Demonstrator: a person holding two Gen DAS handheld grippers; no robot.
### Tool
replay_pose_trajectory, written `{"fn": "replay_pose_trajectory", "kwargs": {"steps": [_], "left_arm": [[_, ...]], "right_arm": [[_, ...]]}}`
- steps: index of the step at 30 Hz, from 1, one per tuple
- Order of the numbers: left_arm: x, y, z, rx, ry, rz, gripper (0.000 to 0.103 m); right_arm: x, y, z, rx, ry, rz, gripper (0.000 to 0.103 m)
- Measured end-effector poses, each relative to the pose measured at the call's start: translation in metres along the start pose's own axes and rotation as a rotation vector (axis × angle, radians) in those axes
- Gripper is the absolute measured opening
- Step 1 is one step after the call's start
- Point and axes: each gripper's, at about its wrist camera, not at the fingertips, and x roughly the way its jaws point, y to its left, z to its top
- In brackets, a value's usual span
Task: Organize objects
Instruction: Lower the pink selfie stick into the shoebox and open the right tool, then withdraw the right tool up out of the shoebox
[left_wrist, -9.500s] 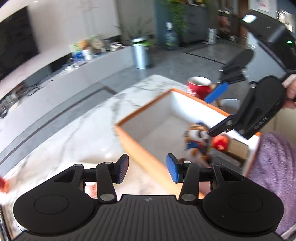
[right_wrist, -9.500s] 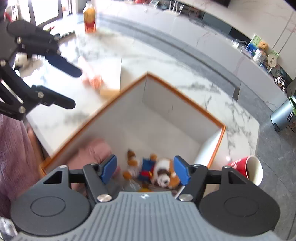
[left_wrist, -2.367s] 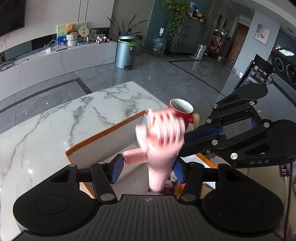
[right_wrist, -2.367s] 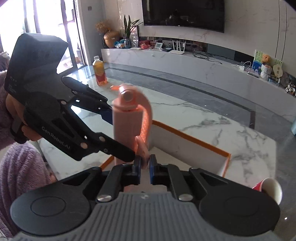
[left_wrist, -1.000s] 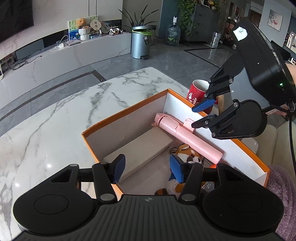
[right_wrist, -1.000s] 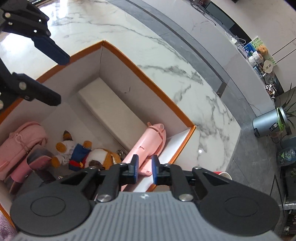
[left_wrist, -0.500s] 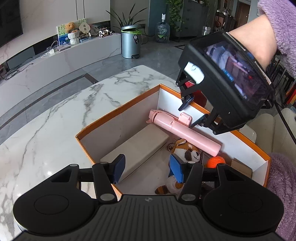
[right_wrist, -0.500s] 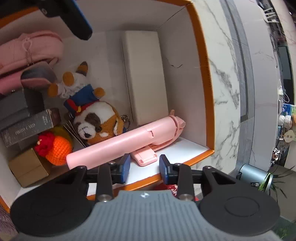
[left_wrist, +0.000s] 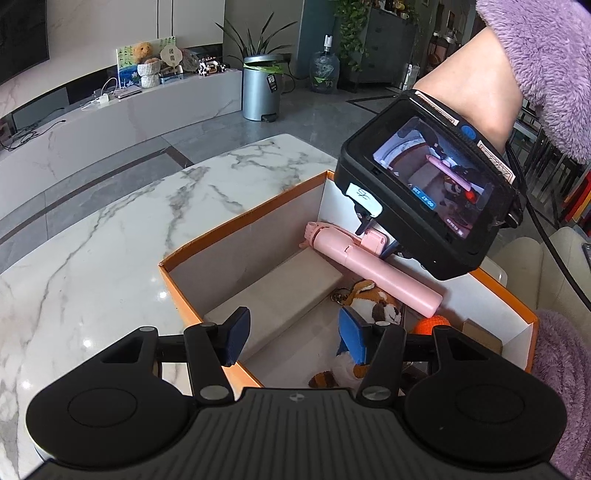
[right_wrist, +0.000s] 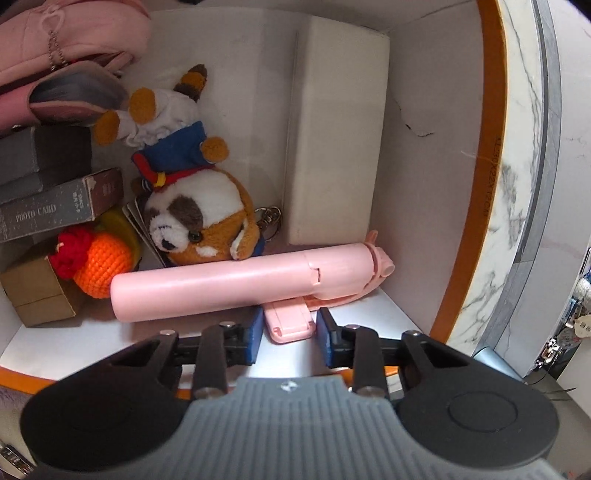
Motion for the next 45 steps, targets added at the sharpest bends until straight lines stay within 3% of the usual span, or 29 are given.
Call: {"fn": "replay_pose_trajectory", "kwargs": {"steps": [9,14,15,17,22,26,28,32,34,35,40,45], "left_arm": [[-0.015,0.002,-0.002,-0.006,-0.035,0.011,0.063],[-0.029,0.005,-0.004,-0.010,-0.053,0.026,0.063],[-0.032,0.006,-0.005,-0.011,-0.056,0.029,0.063],[-0.037,0.008,-0.007,-0.011,-0.059,0.035,0.063],[-0.044,0.013,-0.011,-0.025,-0.064,0.051,0.063],[-0.046,0.015,-0.014,-0.030,-0.062,0.050,0.063],[-0.046,0.015,-0.014,-0.025,-0.062,0.045,0.063],[-0.042,0.016,-0.015,-0.017,-0.055,0.043,0.063],[-0.039,0.017,-0.016,-0.020,-0.048,0.043,0.063],[-0.038,0.018,-0.016,-0.023,-0.044,0.043,0.063],[-0.027,0.021,-0.015,-0.033,-0.024,0.044,0.063],[-0.022,0.019,-0.014,-0.031,-0.011,0.049,0.063]], "right_arm": [[-0.046,0.020,0.003,-0.078,-0.023,-0.054,0.029],[-0.077,0.019,0.008,-0.047,-0.050,-0.031,0.025],[-0.082,0.017,0.009,-0.031,-0.057,-0.029,0.022],[-0.092,0.010,0.007,0.007,-0.068,-0.040,0.000],[-0.124,-0.013,0.017,0.136,-0.164,-0.036,0.000],[-0.112,-0.018,0.021,0.125,-0.147,-0.015,0.000],[-0.097,-0.020,0.022,0.138,-0.137,0.002,0.001],[-0.072,-0.016,0.015,0.154,-0.155,0.004,0.014],[-0.061,-0.011,0.013,0.146,-0.164,-0.016,0.042],[-0.055,-0.010,0.011,0.139,-0.169,-0.020,0.048],[-0.037,-0.010,0.008,0.197,-0.219,0.063,0.044],[-0.024,-0.014,0.009,0.266,-0.258,0.072,0.044]]}}
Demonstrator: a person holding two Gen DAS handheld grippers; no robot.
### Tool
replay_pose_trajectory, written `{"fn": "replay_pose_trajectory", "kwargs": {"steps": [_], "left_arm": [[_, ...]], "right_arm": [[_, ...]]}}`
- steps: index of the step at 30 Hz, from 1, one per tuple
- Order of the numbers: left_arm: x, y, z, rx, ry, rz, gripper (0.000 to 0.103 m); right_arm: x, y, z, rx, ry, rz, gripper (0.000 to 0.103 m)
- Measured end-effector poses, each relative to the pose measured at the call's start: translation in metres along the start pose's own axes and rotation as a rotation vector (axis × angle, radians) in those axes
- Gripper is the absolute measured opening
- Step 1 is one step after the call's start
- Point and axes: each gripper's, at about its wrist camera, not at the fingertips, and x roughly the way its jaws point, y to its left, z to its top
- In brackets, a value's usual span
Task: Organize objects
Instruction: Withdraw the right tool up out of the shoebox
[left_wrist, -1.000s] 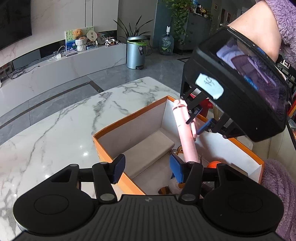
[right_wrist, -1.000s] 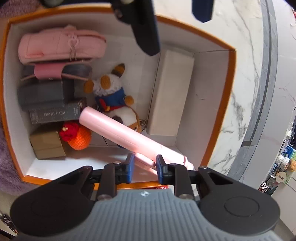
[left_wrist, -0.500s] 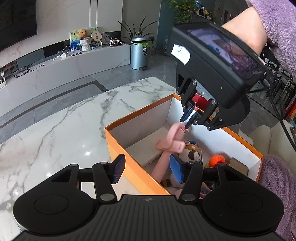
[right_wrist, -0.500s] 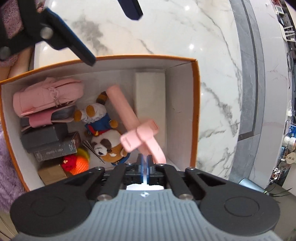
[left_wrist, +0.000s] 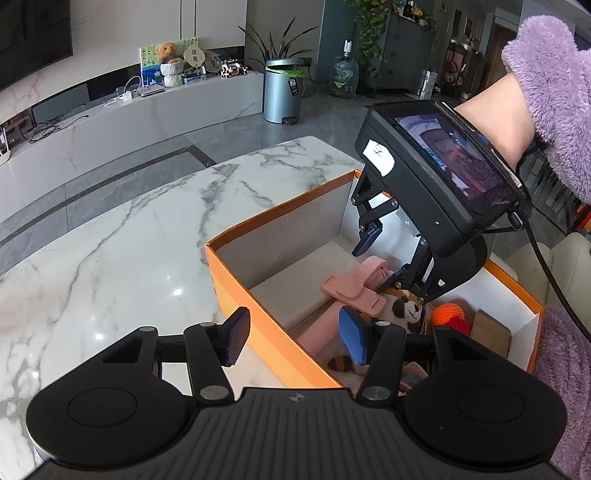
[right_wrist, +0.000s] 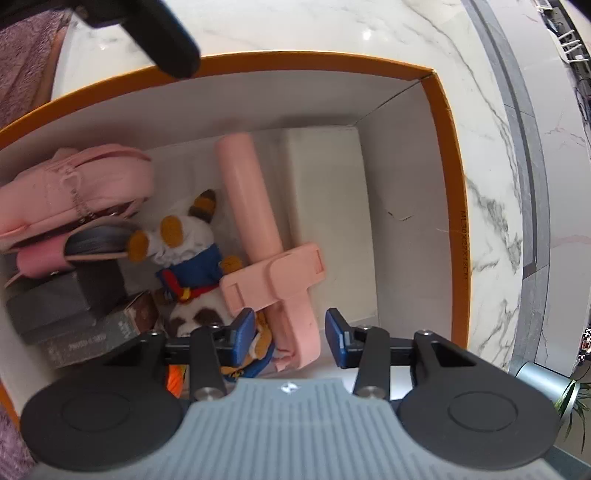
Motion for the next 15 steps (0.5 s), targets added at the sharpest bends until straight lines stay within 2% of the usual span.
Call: {"fn": "replay_pose_trajectory", "kwargs": {"steps": [2,3,5,7,15], "left_arm": [[0.001,-0.001,0.000,-0.002,0.005,0.000,0.063],[0.002,-0.001,0.000,-0.002,0.007,-0.001,0.063],[0.003,-0.002,0.000,-0.001,0.014,-0.001,0.063],[0.004,-0.003,0.000,0.004,0.020,-0.001,0.063],[0.005,-0.007,0.000,0.008,0.024,-0.001,0.063]], "right_arm": [[0.006,-0.009,-0.002,0.088,0.002,0.040,0.042],[0.008,-0.013,-0.003,0.134,-0.009,0.064,0.037],[0.006,-0.019,-0.007,0.221,-0.046,0.089,0.039],[0.007,-0.025,-0.011,0.309,-0.047,0.123,0.043],[0.006,-0.021,-0.024,0.420,-0.043,0.101,0.048]]}}
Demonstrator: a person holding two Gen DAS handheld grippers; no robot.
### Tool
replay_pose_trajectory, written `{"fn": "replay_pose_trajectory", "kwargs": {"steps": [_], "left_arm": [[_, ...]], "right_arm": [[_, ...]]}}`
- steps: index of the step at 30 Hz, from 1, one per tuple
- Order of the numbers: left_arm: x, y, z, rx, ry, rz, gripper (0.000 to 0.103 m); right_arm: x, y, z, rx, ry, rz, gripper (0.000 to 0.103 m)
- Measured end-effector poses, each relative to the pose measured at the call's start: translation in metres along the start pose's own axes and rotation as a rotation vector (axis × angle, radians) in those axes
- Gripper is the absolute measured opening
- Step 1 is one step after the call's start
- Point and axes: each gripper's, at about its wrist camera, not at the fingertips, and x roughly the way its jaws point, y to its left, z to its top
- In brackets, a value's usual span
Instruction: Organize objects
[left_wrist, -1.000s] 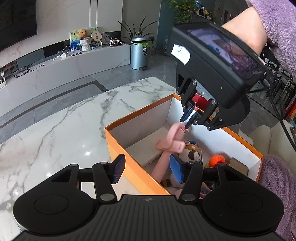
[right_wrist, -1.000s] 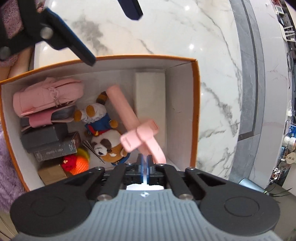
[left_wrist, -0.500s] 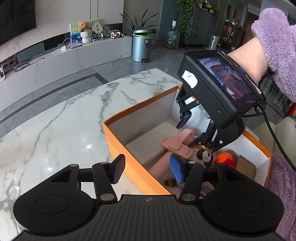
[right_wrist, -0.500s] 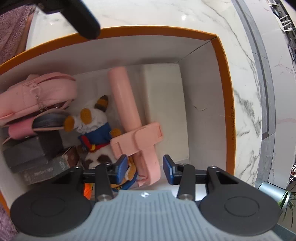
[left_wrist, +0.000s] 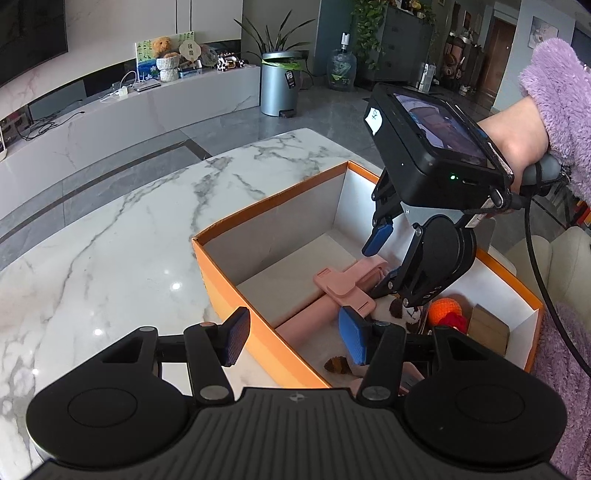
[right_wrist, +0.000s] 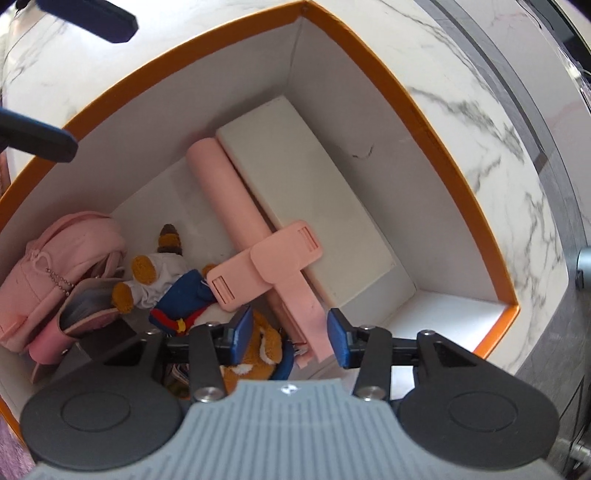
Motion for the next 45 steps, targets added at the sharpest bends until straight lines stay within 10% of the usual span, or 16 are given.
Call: {"fn": "replay_pose_trajectory", "kwargs": {"steps": [15,34,45], "left_arm": [[-0.034,-0.035,-0.001,0.026,-0.027,0.082,0.065],[-0.125,-0.112,-0.035,-0.076,-0.298,0.393,0.088],[-0.132,-0.127,-0.081,-0.268,-0.351,0.444,0.088]], "right_arm": [[-0.067,0.031,-0.031,0.029,-0.178,-0.122,0.075],[-0.189,0.149,-0.141,0.507,-0.763,-0.262,0.090],[-0.189,0.212,-0.192,0.781,-0.926,-0.377,0.097]]}}
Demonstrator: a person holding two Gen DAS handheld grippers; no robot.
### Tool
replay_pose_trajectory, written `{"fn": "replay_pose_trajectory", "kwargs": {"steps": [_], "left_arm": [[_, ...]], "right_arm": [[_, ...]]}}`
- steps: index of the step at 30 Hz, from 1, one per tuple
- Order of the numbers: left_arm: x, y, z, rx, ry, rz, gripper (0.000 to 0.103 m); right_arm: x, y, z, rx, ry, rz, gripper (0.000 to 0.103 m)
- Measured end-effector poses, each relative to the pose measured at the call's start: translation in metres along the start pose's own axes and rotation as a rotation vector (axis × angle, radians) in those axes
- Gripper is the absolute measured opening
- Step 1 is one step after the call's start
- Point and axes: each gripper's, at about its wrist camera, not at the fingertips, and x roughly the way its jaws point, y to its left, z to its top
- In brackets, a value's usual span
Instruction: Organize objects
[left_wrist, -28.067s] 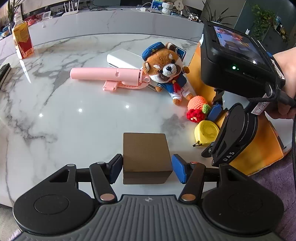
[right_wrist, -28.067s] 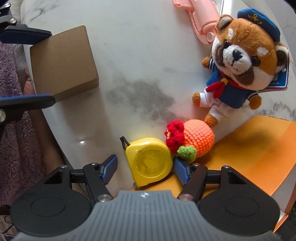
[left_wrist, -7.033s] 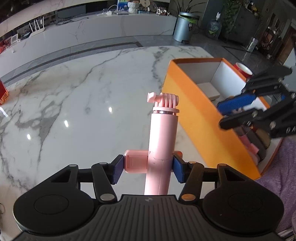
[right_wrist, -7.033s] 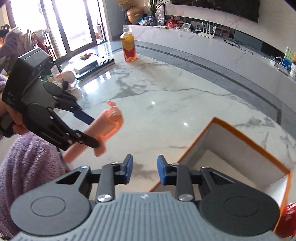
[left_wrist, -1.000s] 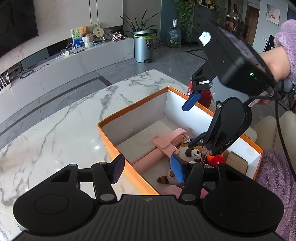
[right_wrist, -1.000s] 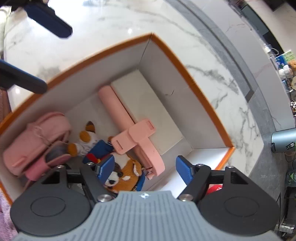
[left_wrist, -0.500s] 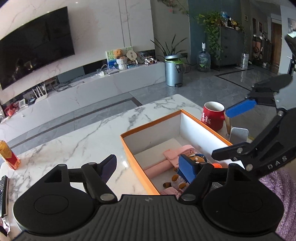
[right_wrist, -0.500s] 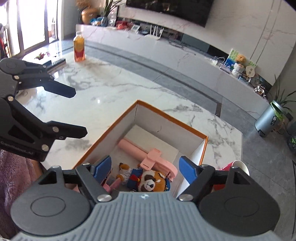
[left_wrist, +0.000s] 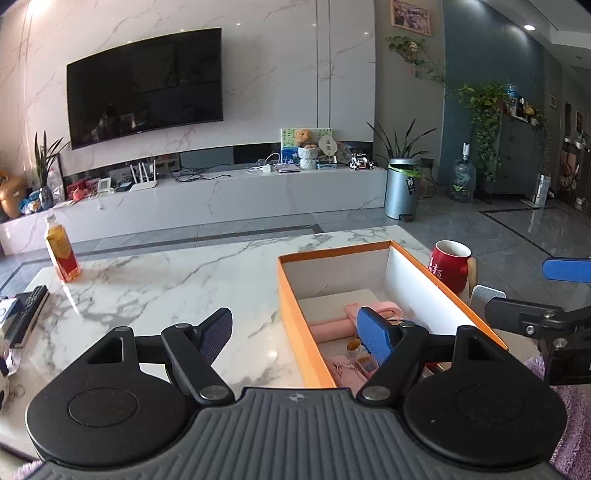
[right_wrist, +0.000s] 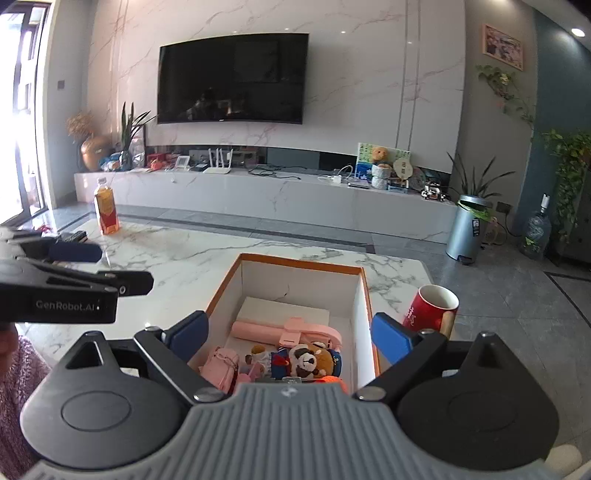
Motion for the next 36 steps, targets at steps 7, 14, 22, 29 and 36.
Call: {"fn": "replay_pose_trajectory", "kwargs": {"steps": [7,14,22,29,36], "left_arm": [[-0.005,-0.003,-0.014,-0.025,0.035,0.019,0.088],[0.003,-0.016,-0.027,0.007,0.082,0.018,0.088],[0.019,-0.029,-0.035,0.033,0.138,0.034,0.088],[0.027,-0.037,-0.037,0.053,0.159,0.047,0.088],[0.031,-0.039,-0.038,0.059,0.173,0.056,0.088]], "right_arm": [[0.004,-0.007,-0.015,0.092,0.044,-0.004,0.098],[0.018,-0.013,-0.034,0.117,0.105,-0.024,0.098],[0.036,-0.019,-0.051,0.092,0.143,-0.026,0.098],[0.046,-0.031,-0.057,0.106,0.158,-0.025,0.098],[0.052,-0.037,-0.060,0.122,0.170,-0.018,0.098]]}}
